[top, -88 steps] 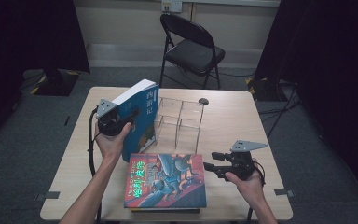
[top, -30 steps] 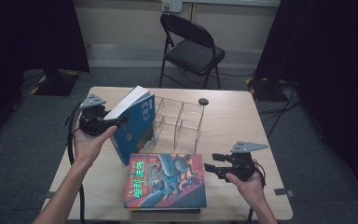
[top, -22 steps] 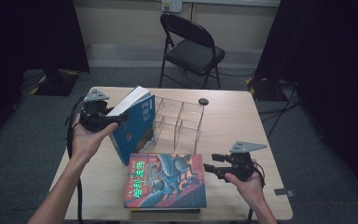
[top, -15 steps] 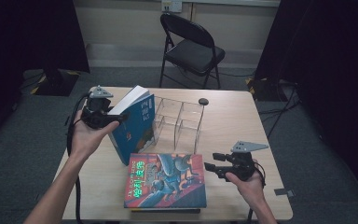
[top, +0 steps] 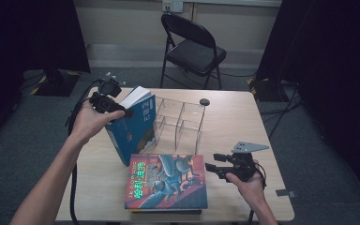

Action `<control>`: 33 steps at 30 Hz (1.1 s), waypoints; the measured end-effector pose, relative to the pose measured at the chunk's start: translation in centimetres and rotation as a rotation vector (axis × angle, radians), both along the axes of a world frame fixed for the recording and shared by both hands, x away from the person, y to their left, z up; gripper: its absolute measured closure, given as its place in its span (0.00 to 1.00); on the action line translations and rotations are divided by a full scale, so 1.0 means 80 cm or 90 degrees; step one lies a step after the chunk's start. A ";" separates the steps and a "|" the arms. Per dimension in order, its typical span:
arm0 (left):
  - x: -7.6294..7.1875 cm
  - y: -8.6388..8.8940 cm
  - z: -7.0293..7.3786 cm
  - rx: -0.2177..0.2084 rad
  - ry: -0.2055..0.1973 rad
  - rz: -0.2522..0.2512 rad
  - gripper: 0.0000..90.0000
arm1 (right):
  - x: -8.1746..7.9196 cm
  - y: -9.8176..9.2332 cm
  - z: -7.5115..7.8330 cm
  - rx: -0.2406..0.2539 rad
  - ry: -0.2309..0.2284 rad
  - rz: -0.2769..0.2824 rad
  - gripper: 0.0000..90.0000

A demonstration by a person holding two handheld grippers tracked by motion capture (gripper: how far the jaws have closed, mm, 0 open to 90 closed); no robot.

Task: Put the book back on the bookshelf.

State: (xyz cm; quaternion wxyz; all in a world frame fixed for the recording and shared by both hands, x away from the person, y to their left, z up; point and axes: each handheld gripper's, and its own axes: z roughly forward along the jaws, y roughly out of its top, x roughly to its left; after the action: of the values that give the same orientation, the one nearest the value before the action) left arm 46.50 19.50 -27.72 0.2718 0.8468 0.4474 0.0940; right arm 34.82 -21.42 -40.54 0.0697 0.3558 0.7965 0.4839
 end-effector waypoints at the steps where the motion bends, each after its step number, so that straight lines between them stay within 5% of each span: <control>1: 0.000 0.000 0.000 0.000 0.000 0.000 0.57 | 0.000 0.000 0.000 0.001 0.000 0.001 0.46; 5: 0.009 -0.008 -0.005 0.012 0.026 0.007 0.58 | 0.000 -0.002 0.000 0.004 0.001 -0.001 0.46; 9: 0.017 -0.016 -0.007 0.068 0.065 -0.003 0.61 | 0.000 -0.004 -0.001 0.003 0.004 0.000 0.46; 12: 0.024 -0.020 -0.005 0.077 0.089 0.000 0.60 | 0.000 -0.003 -0.002 0.003 0.005 0.001 0.46; 33: 0.045 -0.029 -0.008 0.092 0.123 -0.009 0.64 | 0.000 -0.004 0.000 0.006 -0.006 -0.007 0.46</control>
State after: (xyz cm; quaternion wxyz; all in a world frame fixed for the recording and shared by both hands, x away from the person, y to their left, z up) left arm 50.11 17.19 -28.34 0.1667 0.8723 0.4577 0.0424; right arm 34.83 -21.73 -40.53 0.0741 0.3584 0.7918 0.4890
